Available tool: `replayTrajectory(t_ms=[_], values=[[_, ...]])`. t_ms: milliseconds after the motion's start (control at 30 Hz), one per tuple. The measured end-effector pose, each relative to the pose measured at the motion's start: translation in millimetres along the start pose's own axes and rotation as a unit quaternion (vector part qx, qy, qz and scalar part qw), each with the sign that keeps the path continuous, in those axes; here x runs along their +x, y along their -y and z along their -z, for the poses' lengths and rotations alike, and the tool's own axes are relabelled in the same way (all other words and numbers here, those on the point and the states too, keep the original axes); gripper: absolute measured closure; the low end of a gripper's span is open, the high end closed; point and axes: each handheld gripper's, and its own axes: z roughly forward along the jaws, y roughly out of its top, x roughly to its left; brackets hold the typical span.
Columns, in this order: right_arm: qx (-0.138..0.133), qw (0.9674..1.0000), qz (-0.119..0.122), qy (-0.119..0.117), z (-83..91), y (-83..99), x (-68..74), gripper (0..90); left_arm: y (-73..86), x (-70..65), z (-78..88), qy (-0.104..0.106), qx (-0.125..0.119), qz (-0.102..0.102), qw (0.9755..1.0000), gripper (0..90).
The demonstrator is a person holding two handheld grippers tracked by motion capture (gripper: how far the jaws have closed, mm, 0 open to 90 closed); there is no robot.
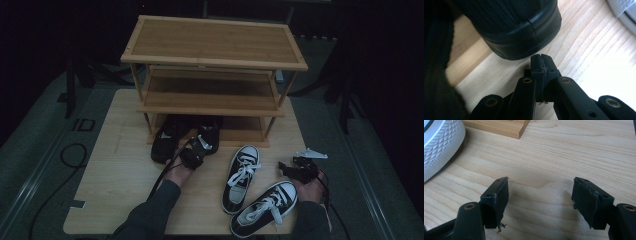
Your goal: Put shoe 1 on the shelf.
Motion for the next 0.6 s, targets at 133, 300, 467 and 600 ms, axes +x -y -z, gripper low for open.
replayTrajectory(t_ms=[133,300,467,600], values=[[0.0,1.0,0.0,0.0,0.0,0.0,0.0,29.3,-5.8,1.3,-8.1,0.004,0.007,0.001,1.0,90.0],[0.0,1.0,0.0,0.0,0.0,0.0,0.0,29.3,-17.8,1.3,-16.2,0.007,0.012,-0.003,0.9999,90.0],[0.0,1.0,0.0,0.0,0.0,0.0,-0.1,29.2,-24.9,-1.1,-20.1,0.011,0.013,-0.006,0.9998,90.0],[-0.001,1.0,0.0,-0.001,0.0,0.0,-0.1,29.2,-22.4,-2.0,-17.3,0.013,0.01,-0.009,0.9998,90.0]])
